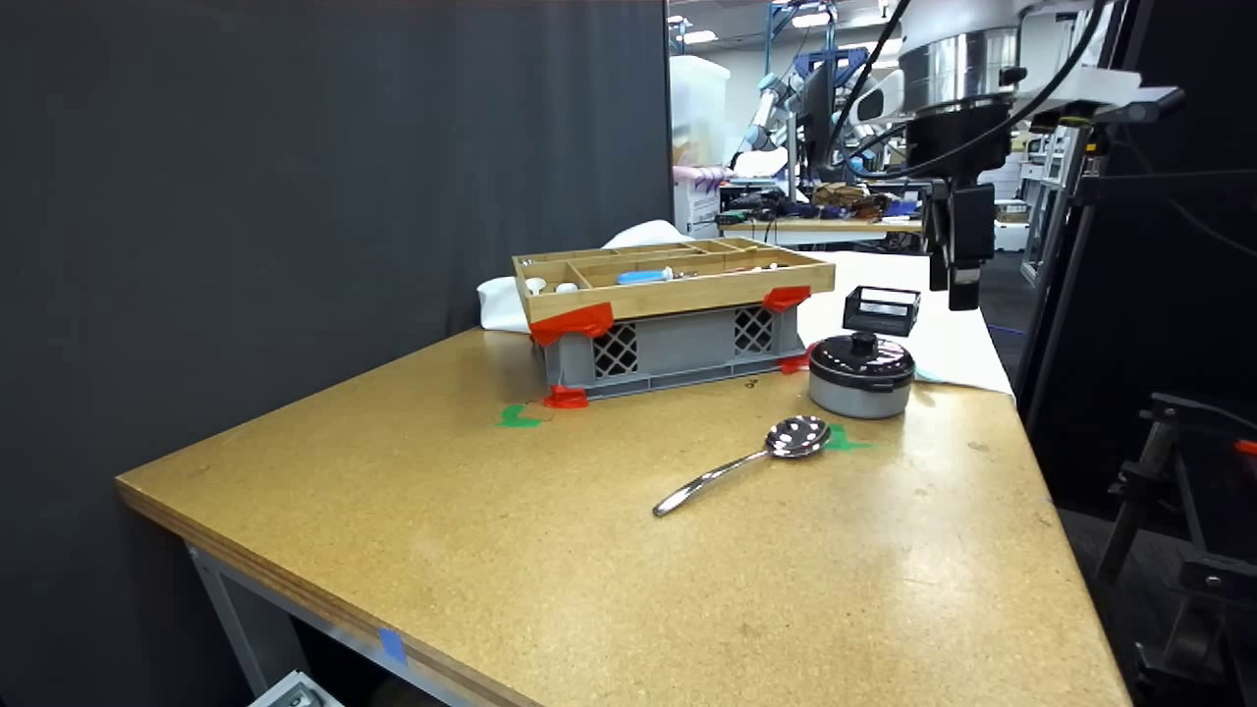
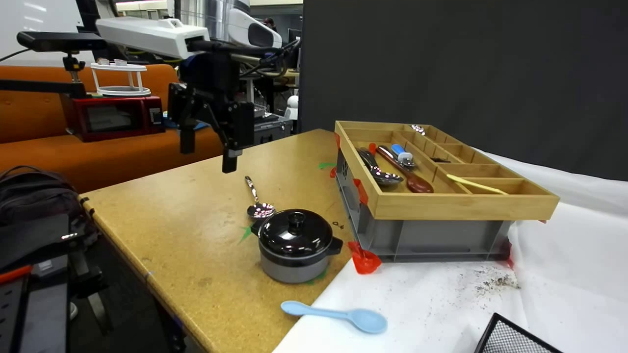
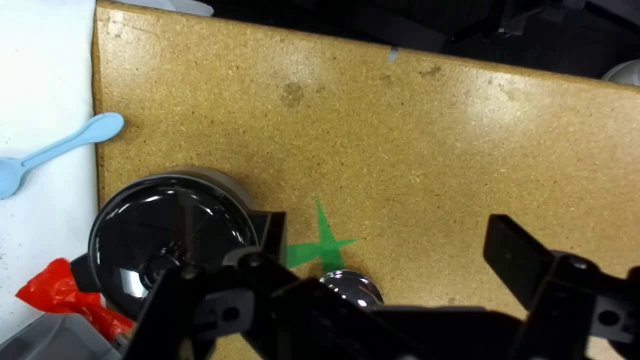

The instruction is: Put the marker in the grey pot and put the black lid on top of the grey pot, move the grey pot to the left

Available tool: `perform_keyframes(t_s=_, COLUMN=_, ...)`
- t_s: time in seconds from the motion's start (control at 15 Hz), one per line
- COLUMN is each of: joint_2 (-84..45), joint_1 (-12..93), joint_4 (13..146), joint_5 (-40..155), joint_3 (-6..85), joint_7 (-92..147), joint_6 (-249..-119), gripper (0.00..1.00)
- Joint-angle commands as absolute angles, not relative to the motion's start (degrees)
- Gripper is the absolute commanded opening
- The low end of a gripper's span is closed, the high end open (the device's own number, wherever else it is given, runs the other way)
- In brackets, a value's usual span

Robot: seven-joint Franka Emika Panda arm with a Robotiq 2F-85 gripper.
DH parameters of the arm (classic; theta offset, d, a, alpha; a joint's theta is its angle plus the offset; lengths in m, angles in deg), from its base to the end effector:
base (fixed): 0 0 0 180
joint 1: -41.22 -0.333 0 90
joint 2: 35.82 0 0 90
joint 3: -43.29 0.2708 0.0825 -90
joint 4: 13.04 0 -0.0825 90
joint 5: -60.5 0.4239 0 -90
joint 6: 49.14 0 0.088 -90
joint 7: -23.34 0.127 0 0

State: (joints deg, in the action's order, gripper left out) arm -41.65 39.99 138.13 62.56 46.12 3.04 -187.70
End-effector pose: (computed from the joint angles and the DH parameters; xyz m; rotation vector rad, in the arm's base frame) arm 0.4348 0.0306 0.1725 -3.0421 -0.6107 0.1782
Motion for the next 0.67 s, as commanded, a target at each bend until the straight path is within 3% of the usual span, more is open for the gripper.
perform_keyframes(t_s=0.0, joint_2=-43.5, joint_1=38.0, joint_4=140.0, joint_5=58.6, joint_3=46.6, joint_7=2.9, joint_6=-187.7, gripper=1.00)
perform_keyframes(t_s=0.6, joint_2=-43.6, joint_1=38.5, joint_4=141.7, joint_5=48.9, joint_3=45.2, joint_7=4.3, joint_6=-189.2, gripper=1.00)
